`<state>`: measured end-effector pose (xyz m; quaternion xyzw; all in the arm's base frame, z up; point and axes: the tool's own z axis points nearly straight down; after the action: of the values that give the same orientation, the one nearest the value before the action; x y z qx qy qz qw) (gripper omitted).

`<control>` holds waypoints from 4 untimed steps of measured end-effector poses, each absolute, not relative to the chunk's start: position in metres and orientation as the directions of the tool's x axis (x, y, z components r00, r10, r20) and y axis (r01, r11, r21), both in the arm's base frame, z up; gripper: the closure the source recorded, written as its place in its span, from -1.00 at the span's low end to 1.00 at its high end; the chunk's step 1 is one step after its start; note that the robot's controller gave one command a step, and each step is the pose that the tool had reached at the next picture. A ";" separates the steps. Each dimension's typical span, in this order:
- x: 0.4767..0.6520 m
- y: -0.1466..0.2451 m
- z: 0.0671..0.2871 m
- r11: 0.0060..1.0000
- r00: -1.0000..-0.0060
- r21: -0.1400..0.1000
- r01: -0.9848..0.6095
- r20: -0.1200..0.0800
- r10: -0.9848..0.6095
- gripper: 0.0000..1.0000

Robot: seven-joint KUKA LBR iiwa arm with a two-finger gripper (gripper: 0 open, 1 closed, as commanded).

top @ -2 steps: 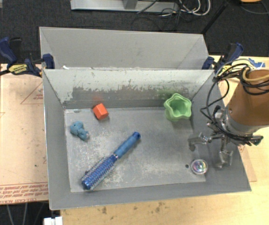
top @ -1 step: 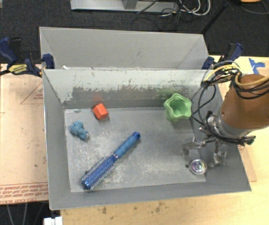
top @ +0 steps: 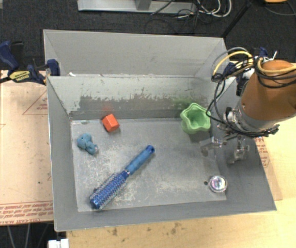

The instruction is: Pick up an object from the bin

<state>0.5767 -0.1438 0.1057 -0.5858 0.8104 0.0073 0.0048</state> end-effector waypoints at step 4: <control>0.647 -0.144 0.107 0.419 -0.419 0.003 -0.908 -0.011 -0.908 -1.00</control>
Offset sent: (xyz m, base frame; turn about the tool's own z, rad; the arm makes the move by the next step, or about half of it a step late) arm 0.0391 -0.0040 -0.0095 0.1534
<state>0.6469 -0.1445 0.1071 -0.5391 0.8422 0.0045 0.0039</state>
